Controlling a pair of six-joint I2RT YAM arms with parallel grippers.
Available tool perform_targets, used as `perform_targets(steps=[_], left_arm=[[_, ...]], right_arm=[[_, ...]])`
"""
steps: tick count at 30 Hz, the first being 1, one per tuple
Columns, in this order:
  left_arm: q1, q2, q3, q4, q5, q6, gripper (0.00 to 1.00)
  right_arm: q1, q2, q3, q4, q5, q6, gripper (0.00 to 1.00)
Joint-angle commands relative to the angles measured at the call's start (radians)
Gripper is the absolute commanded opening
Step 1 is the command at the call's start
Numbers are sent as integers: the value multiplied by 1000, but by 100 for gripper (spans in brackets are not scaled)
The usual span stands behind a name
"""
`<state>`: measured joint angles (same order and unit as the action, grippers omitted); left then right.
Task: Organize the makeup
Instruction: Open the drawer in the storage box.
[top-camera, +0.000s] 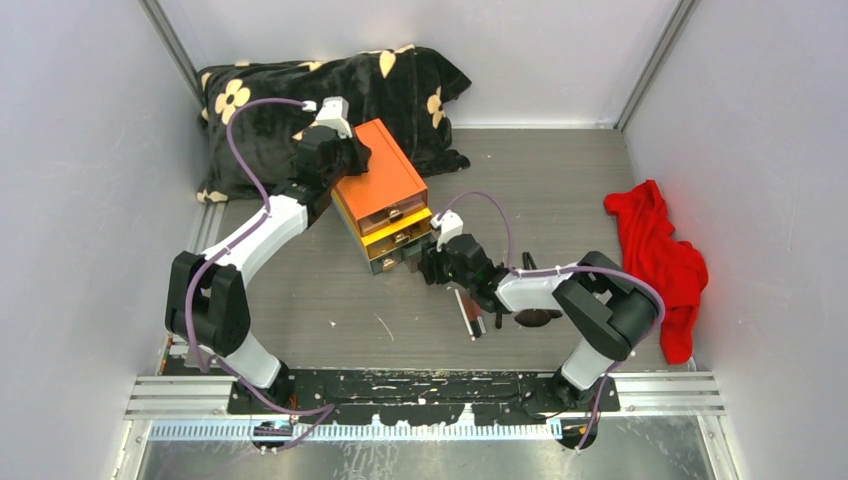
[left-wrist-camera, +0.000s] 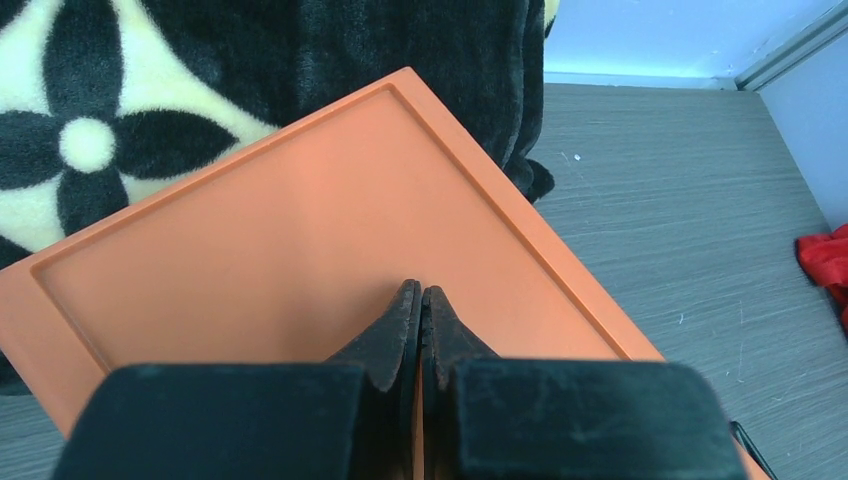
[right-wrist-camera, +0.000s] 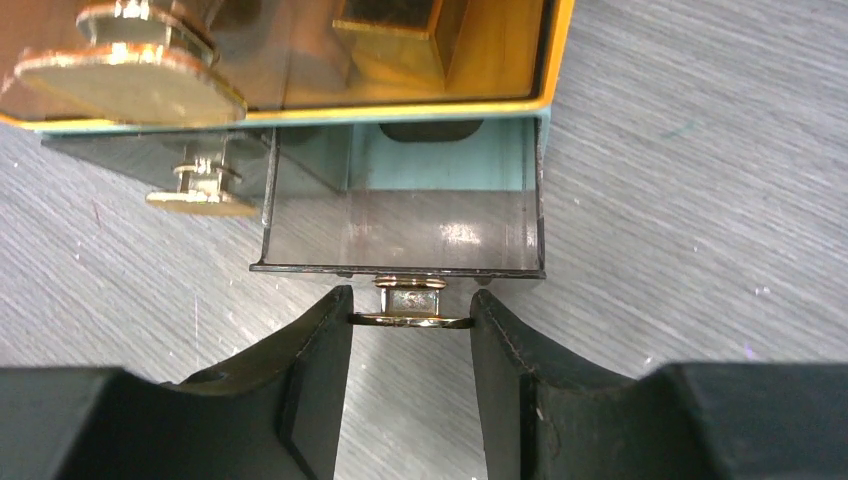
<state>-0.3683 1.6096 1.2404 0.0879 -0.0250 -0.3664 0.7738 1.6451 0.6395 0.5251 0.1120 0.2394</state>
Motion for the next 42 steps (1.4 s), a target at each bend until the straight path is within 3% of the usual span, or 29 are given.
perform_targets(steps=[1, 18, 22, 29, 30, 32, 34, 36, 39, 42], left_arm=[[-4, 88, -69, -277, 11, 1, 0], [-3, 57, -80, -276, -3, 2, 0], [-4, 56, -80, -277, -8, 1, 0], [-3, 50, -84, -261, -10, 8, 26], [-3, 50, -81, -262, -11, 10, 37], [-3, 51, -73, -267, -13, 17, 46], [-3, 53, -63, -274, -16, 20, 59], [-3, 52, -53, -284, -18, 22, 65], [-3, 47, -34, -295, -17, 24, 96], [-4, 37, -17, -308, -16, 27, 100]], right_arm=[[2, -82, -55, -11, 33, 25, 23], [76, -356, -246, -177, 167, 71, 24], [77, -356, -257, -186, 164, 75, 35], [85, -317, -210, -200, 203, 72, 72], [86, -320, -205, -201, 209, 70, 74], [87, -334, -185, -216, 221, 62, 80], [87, -344, -154, -243, 222, 45, 83], [87, -360, -124, -280, 221, 31, 86], [87, -402, -89, -336, 222, 17, 87], [88, -464, -71, -385, 237, 16, 84]])
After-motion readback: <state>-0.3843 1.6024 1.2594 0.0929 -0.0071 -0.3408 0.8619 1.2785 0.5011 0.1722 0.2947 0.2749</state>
